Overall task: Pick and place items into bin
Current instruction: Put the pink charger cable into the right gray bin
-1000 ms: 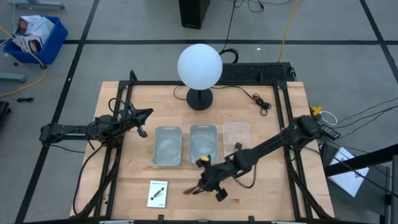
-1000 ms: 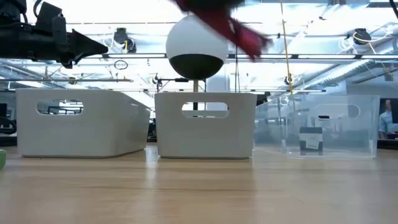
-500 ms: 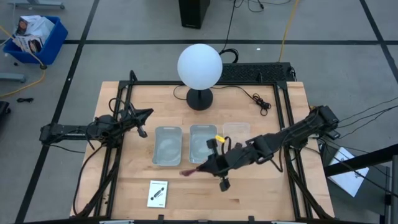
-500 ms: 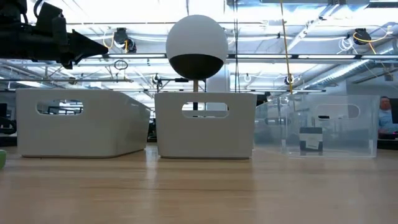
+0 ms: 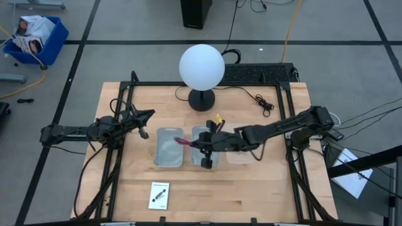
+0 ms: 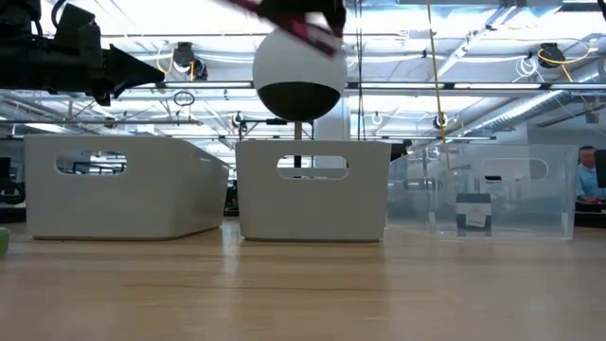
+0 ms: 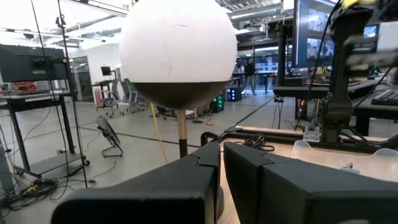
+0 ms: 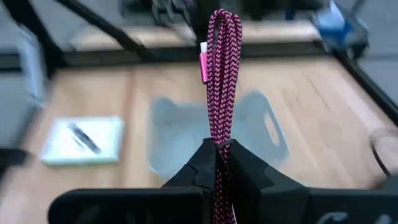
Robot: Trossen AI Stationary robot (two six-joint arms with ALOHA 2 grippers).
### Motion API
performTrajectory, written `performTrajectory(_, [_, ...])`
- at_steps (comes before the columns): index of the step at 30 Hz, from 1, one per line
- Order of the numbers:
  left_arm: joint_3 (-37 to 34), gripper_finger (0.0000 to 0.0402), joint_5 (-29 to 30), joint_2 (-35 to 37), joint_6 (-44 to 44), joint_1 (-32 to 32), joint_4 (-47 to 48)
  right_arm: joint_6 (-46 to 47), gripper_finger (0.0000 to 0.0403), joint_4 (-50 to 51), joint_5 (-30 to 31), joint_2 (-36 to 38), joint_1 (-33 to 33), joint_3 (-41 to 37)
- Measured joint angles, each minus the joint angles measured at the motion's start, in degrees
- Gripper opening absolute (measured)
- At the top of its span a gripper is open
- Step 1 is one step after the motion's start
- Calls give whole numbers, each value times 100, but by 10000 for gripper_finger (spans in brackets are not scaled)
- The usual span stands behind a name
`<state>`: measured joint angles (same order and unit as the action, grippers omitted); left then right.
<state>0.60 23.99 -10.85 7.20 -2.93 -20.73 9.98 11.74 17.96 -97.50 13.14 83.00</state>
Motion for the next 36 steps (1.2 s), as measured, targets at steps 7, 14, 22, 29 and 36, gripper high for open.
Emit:
performTrajectory(7, [0,31,2,0,1,1,-1,210,15,802,152,-346,-296,0])
performTrajectory(14, [0,31,2,-2,1,0,-2,542,15,1082,141,-704,-431,0])
performTrajectory(22, [0,31,2,-1,2,1,-2,-1285,15,1757,-386,-783,-447,2])
performTrajectory(29, [0,31,4,-2,4,-1,-2,-3642,15,2125,-113,-686,-439,-2])
performTrajectory(36, [0,31,4,-2,13,0,12,-5683,15,2404,223,-619,-410,8])
